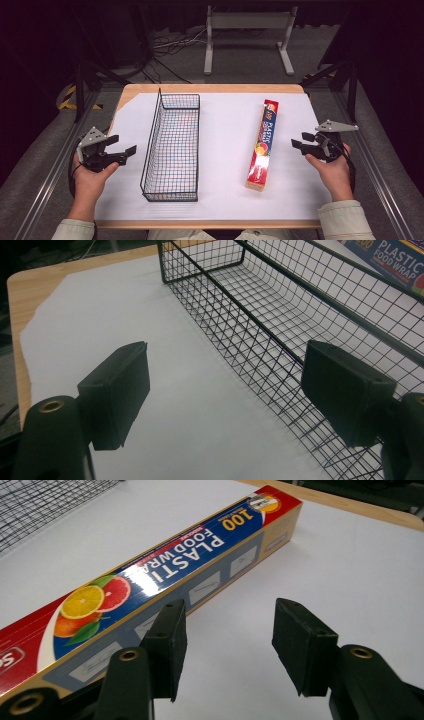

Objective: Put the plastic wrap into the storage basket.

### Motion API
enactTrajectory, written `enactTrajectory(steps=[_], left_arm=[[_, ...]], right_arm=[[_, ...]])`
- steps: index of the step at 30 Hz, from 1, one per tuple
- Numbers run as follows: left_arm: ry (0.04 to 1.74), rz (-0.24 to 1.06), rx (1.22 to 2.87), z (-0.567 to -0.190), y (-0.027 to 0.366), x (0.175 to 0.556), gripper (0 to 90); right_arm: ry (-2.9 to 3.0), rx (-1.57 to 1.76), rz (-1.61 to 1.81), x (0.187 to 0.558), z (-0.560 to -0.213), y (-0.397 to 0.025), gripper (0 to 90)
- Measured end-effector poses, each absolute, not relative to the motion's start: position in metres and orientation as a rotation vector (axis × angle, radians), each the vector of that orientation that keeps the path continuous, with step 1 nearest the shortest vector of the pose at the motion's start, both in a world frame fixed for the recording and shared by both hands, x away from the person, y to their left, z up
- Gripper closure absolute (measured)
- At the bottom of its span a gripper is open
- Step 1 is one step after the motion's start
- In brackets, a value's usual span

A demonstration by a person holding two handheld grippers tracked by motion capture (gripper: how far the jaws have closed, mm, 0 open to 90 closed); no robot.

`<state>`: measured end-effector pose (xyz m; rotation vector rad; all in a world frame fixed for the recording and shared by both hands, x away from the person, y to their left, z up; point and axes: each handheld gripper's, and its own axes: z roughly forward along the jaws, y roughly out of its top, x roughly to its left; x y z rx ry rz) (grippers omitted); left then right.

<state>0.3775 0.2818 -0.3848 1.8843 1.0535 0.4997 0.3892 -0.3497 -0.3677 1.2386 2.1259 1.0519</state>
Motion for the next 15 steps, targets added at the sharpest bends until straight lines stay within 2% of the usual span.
enactTrajectory(steps=[2,10,11,12,15], left_arm=[[1.045,0.508,1.899,-0.384,0.281,0.377,20.3],[1.028,0.508,1.930,-0.380,0.276,0.376,19.9],[1.031,0.511,1.931,-0.381,0.277,0.375,19.9],[1.034,0.502,1.931,-0.381,0.277,0.375,19.9],[1.036,0.506,1.931,-0.380,0.278,0.375,19.9]], right_arm=[[2.144,1.236,1.071,0.387,-0.366,-0.346,52.6],[2.178,1.210,1.108,0.381,-0.354,-0.335,52.7],[2.192,1.191,1.126,0.380,-0.352,-0.332,56.4],[2.224,1.163,1.127,0.378,-0.349,-0.325,64.1],[2.269,1.078,1.140,0.372,-0.342,-0.309,73.3]])
